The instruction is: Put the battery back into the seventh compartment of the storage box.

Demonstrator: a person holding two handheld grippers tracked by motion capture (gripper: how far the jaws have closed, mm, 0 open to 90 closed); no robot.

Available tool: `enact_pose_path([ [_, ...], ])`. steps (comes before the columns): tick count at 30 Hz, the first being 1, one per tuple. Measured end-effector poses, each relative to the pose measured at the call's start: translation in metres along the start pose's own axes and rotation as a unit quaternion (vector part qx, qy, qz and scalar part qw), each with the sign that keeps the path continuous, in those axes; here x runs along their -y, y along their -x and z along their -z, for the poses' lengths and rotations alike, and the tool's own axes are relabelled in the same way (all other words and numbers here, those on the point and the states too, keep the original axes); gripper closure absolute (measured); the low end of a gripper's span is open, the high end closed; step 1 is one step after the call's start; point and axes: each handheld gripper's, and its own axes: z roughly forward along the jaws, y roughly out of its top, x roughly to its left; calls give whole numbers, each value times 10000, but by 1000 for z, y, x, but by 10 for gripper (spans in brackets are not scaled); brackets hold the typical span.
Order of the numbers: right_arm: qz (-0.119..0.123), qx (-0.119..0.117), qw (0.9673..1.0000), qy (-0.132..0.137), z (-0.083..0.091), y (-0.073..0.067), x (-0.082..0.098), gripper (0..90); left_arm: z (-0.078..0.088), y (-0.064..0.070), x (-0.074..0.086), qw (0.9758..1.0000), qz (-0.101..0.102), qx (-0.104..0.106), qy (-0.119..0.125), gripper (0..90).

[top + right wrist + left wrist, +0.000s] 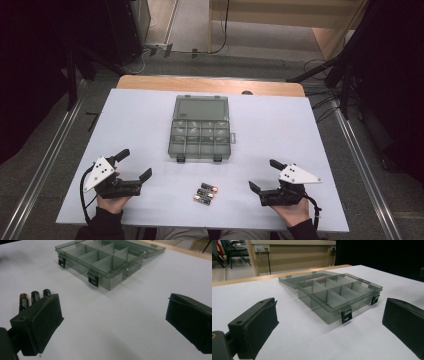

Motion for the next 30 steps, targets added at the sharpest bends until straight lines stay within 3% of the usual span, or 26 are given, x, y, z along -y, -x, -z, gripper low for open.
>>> enact_pose_path([
  [11,487,-197,9972,-540,-22,-17,-16,17,-1,2,0,10000,-20,22,-38,0],
  [18,772,-332,9915,-990,-38,-30,-24,21,-1,2,0,10000,-40,34,-35,0],
  [30,913,-654,9825,-1484,-61,-42,-35,43,0,2,0,10000,-70,2,-12,0],
])
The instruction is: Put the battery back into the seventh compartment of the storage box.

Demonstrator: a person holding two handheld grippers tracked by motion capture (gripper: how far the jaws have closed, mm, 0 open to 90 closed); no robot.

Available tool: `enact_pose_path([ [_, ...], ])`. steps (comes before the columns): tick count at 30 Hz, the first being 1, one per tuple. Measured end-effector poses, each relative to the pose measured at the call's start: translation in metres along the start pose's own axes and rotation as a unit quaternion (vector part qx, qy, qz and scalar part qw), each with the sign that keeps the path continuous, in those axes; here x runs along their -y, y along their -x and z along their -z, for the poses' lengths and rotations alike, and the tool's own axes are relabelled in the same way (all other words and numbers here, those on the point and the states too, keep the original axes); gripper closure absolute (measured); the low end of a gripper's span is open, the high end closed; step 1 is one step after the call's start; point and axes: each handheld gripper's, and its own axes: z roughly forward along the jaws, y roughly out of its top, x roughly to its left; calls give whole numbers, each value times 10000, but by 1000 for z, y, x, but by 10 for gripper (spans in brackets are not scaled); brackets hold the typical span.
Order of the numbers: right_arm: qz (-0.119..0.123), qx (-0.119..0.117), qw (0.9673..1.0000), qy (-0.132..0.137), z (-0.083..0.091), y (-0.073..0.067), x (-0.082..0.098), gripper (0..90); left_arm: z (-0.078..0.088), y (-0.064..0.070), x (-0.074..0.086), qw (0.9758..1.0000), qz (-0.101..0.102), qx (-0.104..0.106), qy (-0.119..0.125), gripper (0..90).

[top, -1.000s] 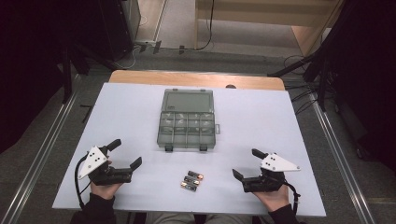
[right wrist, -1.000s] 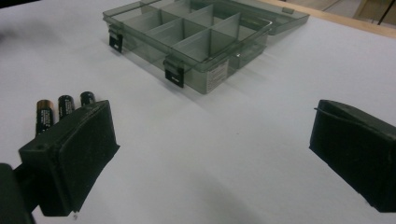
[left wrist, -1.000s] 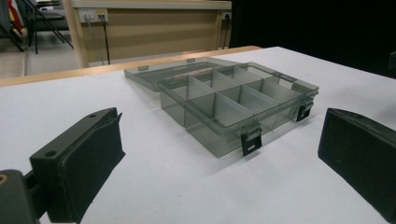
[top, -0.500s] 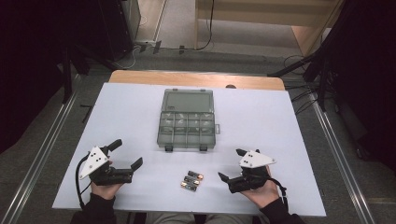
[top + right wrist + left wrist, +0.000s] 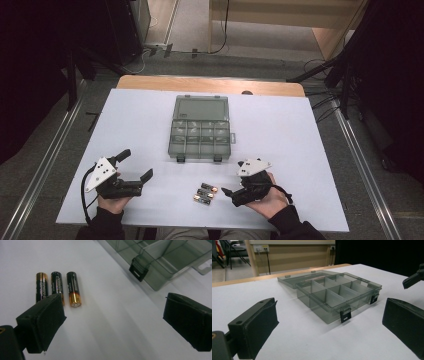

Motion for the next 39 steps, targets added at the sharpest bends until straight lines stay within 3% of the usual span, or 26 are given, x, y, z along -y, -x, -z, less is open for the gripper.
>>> enact_pose_path([
  [6,226,-173,9992,-292,-12,-5,-8,45,0,0,0,10000,18,-3,25,0],
  [12,295,-304,9979,-492,-19,-8,-16,63,0,0,0,10000,21,-1,32,0],
  [17,460,-397,9948,-819,-28,-10,-28,85,2,0,-1,9999,17,-85,119,0],
  [19,510,-406,9944,-837,-29,-10,-29,89,2,0,-1,9999,21,-88,116,0],
  [22,572,-461,9914,-1083,-34,-13,-37,131,1,0,-1,9999,28,-67,105,0],
  [29,678,-497,9889,-1225,-41,-16,-46,149,1,-1,-1,9999,33,-59,98,0],
  [39,685,-664,9858,-1383,-48,-14,-51,328,1,-1,-1,9999,34,-52,92,0],
])
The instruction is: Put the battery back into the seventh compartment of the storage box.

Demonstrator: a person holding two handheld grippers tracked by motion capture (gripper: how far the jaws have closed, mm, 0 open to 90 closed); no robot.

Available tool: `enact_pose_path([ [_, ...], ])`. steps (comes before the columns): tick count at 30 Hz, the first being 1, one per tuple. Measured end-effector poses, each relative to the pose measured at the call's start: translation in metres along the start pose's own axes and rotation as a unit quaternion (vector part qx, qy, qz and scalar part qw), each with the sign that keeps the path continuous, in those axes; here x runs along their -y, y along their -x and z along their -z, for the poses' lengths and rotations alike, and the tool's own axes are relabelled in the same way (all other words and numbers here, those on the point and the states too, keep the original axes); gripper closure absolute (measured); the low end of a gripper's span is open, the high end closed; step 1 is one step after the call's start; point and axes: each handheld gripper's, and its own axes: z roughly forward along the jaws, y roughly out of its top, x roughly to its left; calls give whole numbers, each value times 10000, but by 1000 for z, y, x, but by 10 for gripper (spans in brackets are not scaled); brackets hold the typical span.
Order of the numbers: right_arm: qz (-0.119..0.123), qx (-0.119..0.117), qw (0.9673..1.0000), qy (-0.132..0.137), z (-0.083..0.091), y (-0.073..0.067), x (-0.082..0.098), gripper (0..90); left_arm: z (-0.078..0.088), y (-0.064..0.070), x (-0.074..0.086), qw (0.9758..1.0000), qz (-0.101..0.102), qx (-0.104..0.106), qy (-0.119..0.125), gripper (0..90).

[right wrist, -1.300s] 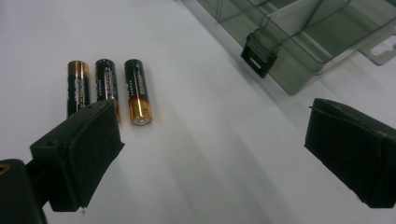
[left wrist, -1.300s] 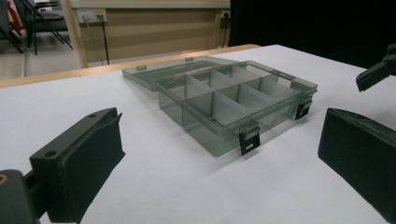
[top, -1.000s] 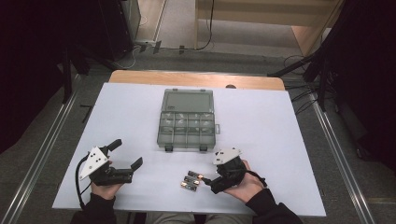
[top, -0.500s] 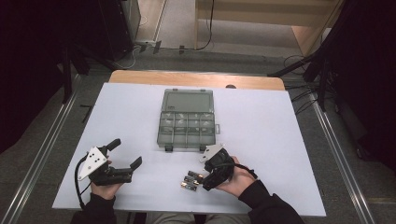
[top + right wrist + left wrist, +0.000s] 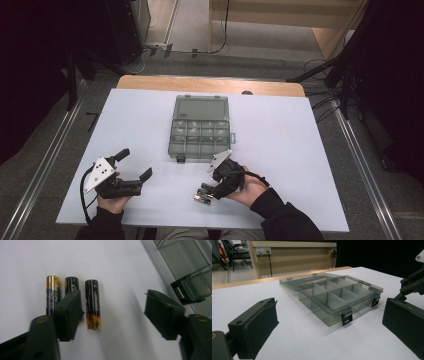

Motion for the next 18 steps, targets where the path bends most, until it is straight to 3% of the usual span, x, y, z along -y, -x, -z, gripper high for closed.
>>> enact_pose_path([
  [3,68,-208,9997,-77,-1,2,-2,423,0,0,0,10000,-5,7,-1,0],
  [8,102,-265,9992,-268,-3,-1,-6,511,0,0,0,10000,-5,13,-3,0],
  [10,141,-332,9987,-367,-6,-2,-9,571,0,0,0,10000,-1,15,-1,0],
  [11,133,-413,9981,-433,-8,-3,-11,647,0,0,0,10000,-1,15,3,0],
  [14,171,-391,9978,-504,-9,-4,-13,701,0,0,0,10000,-1,15,4,0],
  [18,18,-452,9971,-605,-10,-3,-16,768,0,-1,0,10000,4,22,5,0],
])
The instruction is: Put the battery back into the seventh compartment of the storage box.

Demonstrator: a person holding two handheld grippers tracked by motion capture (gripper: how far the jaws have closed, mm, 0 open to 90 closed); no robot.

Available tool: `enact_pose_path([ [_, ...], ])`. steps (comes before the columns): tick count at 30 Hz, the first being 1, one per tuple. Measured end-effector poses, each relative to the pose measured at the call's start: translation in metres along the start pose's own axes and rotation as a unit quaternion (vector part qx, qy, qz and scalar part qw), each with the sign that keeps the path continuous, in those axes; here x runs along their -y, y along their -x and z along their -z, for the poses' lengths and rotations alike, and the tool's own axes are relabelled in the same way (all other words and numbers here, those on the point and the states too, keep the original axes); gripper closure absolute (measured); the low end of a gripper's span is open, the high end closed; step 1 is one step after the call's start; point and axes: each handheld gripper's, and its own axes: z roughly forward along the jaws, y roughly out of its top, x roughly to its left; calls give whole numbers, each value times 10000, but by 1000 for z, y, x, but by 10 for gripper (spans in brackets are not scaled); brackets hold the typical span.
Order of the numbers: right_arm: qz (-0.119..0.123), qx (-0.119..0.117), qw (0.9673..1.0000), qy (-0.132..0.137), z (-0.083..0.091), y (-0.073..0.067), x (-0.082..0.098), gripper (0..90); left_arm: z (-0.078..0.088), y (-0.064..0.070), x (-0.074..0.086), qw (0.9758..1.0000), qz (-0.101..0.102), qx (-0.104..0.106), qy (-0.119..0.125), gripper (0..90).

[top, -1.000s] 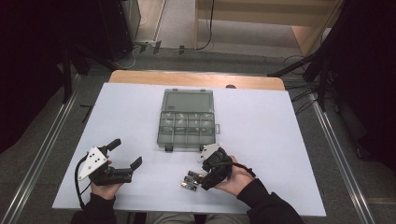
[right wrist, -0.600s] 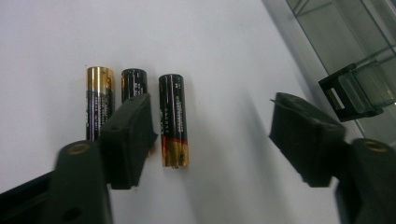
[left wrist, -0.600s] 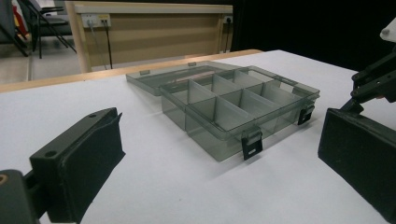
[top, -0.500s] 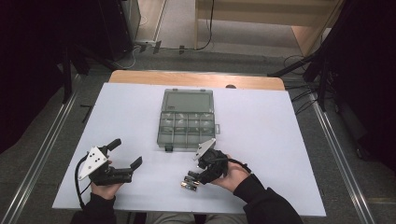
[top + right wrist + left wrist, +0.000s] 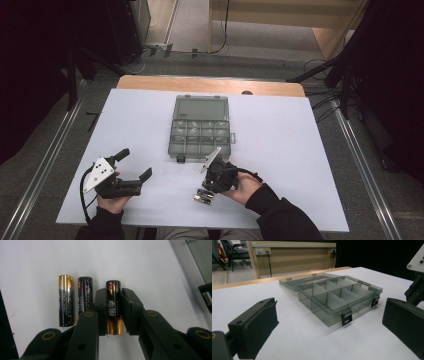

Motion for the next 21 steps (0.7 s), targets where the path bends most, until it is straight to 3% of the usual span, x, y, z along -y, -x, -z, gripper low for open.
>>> enact_pose_path([
  [11,-57,75,10000,-24,2,-2,-2,777,0,0,0,10000,4,3,5,0],
  [21,-281,116,9985,459,15,5,-5,778,0,0,0,10000,11,17,12,0],
])
